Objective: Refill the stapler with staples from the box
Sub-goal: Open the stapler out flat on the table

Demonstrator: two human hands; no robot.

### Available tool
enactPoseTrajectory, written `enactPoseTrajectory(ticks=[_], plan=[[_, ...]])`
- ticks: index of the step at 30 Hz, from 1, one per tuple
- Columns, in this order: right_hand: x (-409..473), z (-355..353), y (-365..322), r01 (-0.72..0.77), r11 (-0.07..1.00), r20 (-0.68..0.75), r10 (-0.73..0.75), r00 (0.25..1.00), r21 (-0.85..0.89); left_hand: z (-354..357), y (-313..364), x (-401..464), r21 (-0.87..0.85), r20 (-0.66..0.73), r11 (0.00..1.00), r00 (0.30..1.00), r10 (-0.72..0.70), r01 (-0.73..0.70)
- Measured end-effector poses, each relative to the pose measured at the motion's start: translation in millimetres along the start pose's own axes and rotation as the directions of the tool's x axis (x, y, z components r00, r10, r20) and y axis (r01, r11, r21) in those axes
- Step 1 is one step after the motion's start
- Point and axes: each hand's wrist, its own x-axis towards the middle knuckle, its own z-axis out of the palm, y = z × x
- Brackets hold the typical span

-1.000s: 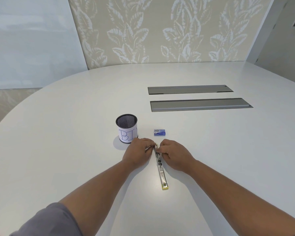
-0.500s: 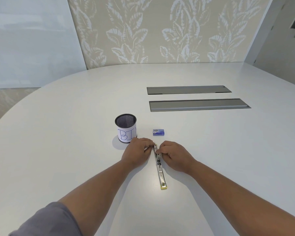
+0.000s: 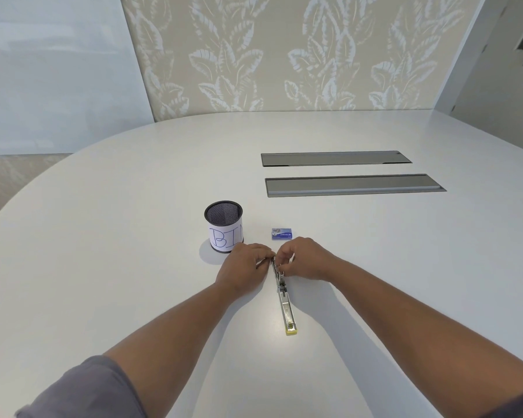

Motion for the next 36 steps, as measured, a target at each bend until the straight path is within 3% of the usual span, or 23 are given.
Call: enactPoseTrajectory(ticks=[9, 19, 28, 36], plan=[[11, -3, -18, -0.099, 0.990, 0.066, 0.106, 0.992, -0.098, -2, 3, -1, -0.008, 0.001, 0.999, 0.999, 0.032, -0.032], [7, 9, -10, -0.213, 0.964, 0.001, 0.216, 0.976, 0.162, 0, 0, 0, 0.011, 0.007, 0.999, 0.999, 0.035, -0.035], [8, 10, -15, -0.251, 0.943, 0.043, 0.248, 0.968, 0.220, 1, 0, 0, 0.004, 0.008, 0.999, 0.999, 0.037, -0.037], [1, 0, -17, -0.223, 0.961, 0.101, 0.208, 0.973, 0.164, 3, -2, 1, 0.009, 0.008, 1.000, 1.000, 0.009, -0.009]])
